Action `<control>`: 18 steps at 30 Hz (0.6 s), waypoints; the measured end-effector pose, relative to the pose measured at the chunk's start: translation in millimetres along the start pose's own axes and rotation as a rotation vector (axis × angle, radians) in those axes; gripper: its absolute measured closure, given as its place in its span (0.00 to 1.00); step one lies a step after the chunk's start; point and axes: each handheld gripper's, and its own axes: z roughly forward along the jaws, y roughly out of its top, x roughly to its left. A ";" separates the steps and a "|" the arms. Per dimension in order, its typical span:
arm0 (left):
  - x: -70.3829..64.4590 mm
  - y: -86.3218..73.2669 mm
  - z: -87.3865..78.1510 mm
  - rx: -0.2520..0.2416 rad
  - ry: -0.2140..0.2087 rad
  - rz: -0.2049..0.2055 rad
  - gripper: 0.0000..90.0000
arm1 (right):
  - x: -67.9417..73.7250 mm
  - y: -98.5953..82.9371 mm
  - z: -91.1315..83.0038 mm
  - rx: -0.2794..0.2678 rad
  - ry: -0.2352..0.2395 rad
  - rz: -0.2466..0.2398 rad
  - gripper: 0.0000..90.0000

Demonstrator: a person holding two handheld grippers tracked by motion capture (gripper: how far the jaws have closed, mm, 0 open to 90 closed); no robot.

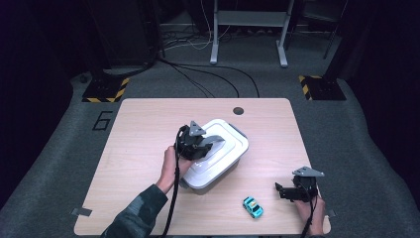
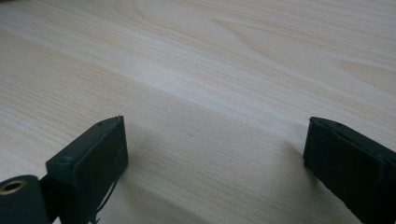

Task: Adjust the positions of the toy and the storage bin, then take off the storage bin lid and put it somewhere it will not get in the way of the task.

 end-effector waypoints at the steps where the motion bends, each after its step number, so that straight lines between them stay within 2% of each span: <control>1: 0.2 -0.3 -0.7 0.002 -0.003 0.001 0.74 | 0.0 0.0 0.0 0.000 0.000 0.000 0.06; 12: -0.9 -3.0 -4.3 -0.003 -0.005 0.003 0.74 | 0.0 0.0 0.0 0.000 0.001 0.000 0.06; 15: 0.9 -2.3 -7.7 -0.017 -0.011 -0.015 0.75 | 0.1 0.0 0.0 0.000 -0.001 0.000 0.06; 18: 2.2 -0.1 -14.0 -0.034 -0.005 -0.009 0.75 | 0.0 0.0 -0.1 0.001 0.000 0.000 0.06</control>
